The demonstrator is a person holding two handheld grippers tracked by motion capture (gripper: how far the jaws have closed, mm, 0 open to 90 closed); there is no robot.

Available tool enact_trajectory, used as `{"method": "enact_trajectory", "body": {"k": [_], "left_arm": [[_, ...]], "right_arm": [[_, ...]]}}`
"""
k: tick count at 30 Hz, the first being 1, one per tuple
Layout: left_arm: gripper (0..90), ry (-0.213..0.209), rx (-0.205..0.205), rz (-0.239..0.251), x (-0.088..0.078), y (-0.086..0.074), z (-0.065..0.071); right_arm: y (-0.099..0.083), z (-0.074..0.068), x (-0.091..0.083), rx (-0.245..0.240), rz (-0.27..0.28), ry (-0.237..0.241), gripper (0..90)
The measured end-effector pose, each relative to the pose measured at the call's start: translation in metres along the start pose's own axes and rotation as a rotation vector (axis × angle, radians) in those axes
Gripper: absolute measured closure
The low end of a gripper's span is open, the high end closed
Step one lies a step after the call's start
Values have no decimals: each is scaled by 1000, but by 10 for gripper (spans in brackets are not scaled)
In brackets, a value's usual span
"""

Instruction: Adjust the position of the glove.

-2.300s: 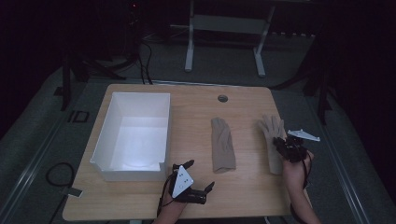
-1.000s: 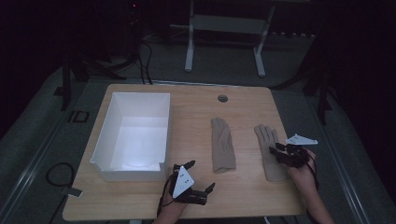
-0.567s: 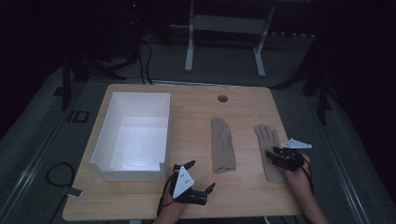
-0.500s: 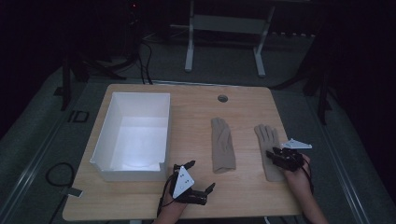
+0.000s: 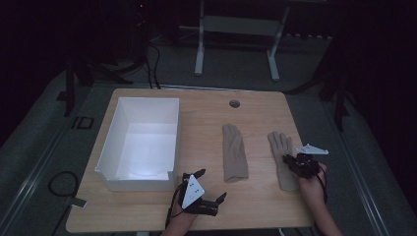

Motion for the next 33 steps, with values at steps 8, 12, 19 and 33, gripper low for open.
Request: {"method": "enact_trajectory", "body": {"k": [8,12,19,33], "left_arm": [[1,-1,2,-2,0,0,0],[1,0,3,-3,0,0,0],[1,-1,3,-3,0,0,0],[1,-2,1,-4,0,0,0]], "right_arm": [[36,-1,-20,42,89,-25,822],[51,-4,-27,46,118,-33,822],[80,-16,-36,33,163,-38,821],[120,-52,-35,50,220,-14,820]]}}
Point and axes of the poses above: each handheld gripper's, and its own axes: x roughly forward along the jaws, y roughly out of its top, z roughly to its right, the point moved 4 cm from there along x, roughly forward along the jaws, and after that the axes turned 12 degrees about z, right-handed, at the moved point
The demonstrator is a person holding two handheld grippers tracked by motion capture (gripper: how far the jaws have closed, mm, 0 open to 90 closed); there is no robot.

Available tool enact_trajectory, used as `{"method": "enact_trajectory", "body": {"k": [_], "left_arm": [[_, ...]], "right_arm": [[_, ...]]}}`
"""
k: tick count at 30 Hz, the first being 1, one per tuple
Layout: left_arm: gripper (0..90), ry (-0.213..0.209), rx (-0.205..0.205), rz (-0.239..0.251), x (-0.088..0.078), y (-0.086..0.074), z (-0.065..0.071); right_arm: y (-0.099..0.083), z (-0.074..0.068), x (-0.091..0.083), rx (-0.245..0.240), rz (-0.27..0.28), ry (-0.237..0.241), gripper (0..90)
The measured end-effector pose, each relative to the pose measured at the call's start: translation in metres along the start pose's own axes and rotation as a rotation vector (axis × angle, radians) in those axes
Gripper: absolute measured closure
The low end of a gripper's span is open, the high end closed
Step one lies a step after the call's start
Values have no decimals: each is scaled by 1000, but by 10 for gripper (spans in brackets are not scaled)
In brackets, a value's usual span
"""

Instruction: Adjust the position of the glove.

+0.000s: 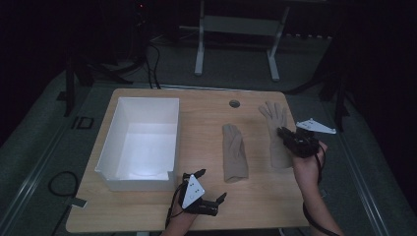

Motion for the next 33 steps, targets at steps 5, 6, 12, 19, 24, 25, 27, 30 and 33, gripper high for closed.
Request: {"method": "enact_trajectory", "body": {"k": [5,6,12,19,24,25,27,30,33], "left_arm": [[1,0,2,0,0,0,0],[1,0,3,0,0,0,0],[1,0,-1,2,0,0,0],[1,-1,-1,1,0,0,0],[1,0,-1,4,0,0,0],[1,0,0,3,0,0,0],[1,-1,-2,4,0,0,0],[1,-2,0,4,-1,0,0],[1,-3,-1,3,0,0,0]], "right_arm": [[7,-13,9,18,3,1,820],[7,-13,9,18,3,1,820],[9,-32,22,25,-8,9,820],[5,-58,39,-1,-19,-6,820],[-4,-78,52,-15,-41,-9,820],[-7,-80,55,-8,-48,-7,820],[-12,-83,59,6,-57,-5,820],[-20,-87,64,24,-73,-6,820],[-31,-89,70,37,-95,-13,819]]}}
Point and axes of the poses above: each handheld gripper's, and its own axes: x roughly forward along the jaws, y roughly out of its top, z roughly to its right, the point moved 4 cm from there along x, roughly forward along the jaws, and after that the axes turned 12 degrees about z, right-handed, at the moved point
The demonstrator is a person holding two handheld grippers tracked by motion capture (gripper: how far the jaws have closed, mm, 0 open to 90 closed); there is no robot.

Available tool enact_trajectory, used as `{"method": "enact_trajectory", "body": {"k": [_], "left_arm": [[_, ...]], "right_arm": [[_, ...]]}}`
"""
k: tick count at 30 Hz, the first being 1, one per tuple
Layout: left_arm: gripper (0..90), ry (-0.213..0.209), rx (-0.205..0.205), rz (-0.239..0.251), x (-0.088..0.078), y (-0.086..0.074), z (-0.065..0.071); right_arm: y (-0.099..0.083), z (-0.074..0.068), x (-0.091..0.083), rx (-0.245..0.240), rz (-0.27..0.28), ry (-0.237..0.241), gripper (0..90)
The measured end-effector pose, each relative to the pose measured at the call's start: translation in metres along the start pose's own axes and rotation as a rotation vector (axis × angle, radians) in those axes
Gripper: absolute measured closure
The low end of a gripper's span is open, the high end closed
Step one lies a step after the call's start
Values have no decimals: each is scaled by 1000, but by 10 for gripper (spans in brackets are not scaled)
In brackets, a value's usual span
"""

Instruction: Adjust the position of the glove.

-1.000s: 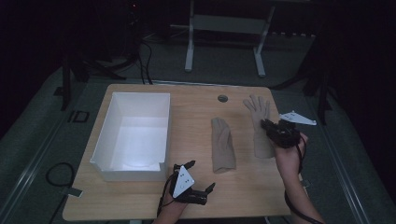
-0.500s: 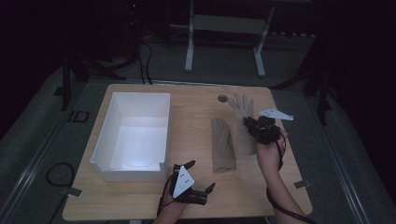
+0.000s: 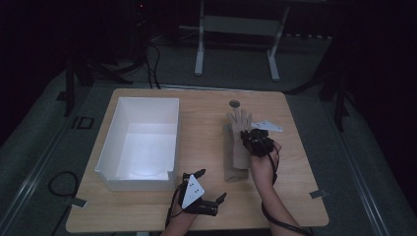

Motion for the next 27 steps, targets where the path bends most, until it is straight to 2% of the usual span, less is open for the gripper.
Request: {"method": "enact_trajectory", "body": {"k": [2,5,8,14,27], "left_arm": [[1,0,-2,0,0,0,0],[1,0,-2,0,0,0,0],[1,0,-1,0,0,0,0],[1,1,-2,0,0,0,0],[1,1,0,-1,0,0,0]], "right_arm": [[-7,-2,4,13,-12,-6,819],[-16,-6,10,-1,-31,-12,819],[-26,-9,16,6,-55,-15,818],[-41,-13,24,9,-92,-7,815],[-59,-13,31,16,-129,19,781]]}}
Point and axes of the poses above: each handheld gripper's, and its own axes: x roughly forward along the jaws, y roughly out of its top, z roughly to its right, the point moved 4 cm from there along x, roughly forward along the jaws, and after that the axes turned 12 degrees about z, right-handed, at the moved point
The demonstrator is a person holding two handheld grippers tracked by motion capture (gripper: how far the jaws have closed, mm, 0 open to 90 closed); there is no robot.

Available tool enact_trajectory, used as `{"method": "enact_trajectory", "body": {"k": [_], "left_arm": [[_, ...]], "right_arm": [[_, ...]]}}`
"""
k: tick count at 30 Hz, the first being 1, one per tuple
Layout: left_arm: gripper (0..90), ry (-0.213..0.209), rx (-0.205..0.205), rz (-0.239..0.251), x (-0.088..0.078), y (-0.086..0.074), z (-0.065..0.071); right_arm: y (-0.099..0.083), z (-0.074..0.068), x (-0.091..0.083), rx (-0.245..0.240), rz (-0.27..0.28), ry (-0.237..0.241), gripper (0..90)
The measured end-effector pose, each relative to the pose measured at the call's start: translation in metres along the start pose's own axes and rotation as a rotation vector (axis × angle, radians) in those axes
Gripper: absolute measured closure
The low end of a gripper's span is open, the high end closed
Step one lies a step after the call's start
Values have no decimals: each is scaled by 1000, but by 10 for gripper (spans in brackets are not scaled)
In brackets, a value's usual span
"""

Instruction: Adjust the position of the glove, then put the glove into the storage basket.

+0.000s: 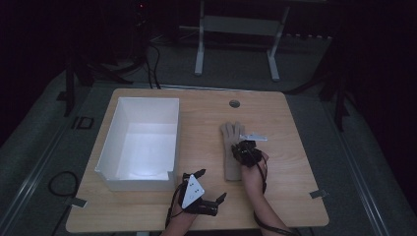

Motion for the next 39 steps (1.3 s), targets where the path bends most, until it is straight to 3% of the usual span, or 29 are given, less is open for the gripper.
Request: {"method": "enact_trajectory", "body": {"k": [6,11,12,14,17,22,25,28,29,30,33,35,38,39], "left_arm": [[1,1,6,-2,0,0,0],[1,5,9,-6,1,0,1],[1,7,12,-9,1,0,1],[1,23,14,-18,2,0,1],[1,38,7,-27,3,0,0],[1,34,-8,-38,4,-1,-2],[1,25,-1,-50,6,-1,-1],[1,-21,6,-81,9,-1,2],[1,-21,6,-81,9,-1,2],[1,-36,9,-78,11,-1,3],[1,-54,5,-102,13,1,3],[1,-50,25,-109,16,4,3],[1,-50,17,-133,19,6,2],[2,-64,-8,-184,25,9,0]], "right_arm": [[-4,-1,4,-7,-8,11,762],[1,2,-3,-15,15,32,640],[5,4,-8,-23,29,51,555],[7,6,-11,-24,36,60,528],[17,16,-22,-24,65,82,382],[24,29,-32,-21,63,162,202],[24,35,-35,-44,61,179,181],[23,41,-38,-75,70,239,181],[23,41,-38,-75,70,239,181],[22,45,-40,-134,82,247,181],[22,49,-43,-169,98,241,174],[24,52,-47,-189,107,243,167],[26,54,-50,-163,94,247,143],[29,57,-52,-139,92,252,136]]}}
Point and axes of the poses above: each handheld gripper's, and its own axes: x roughly forward along the jaws, y roughly out of its top, z roughly to its right, the point moved 4 cm from there along x, roughly forward along the jaws, and after that the axes turned 12 degrees about z, right-handed, at the moved point
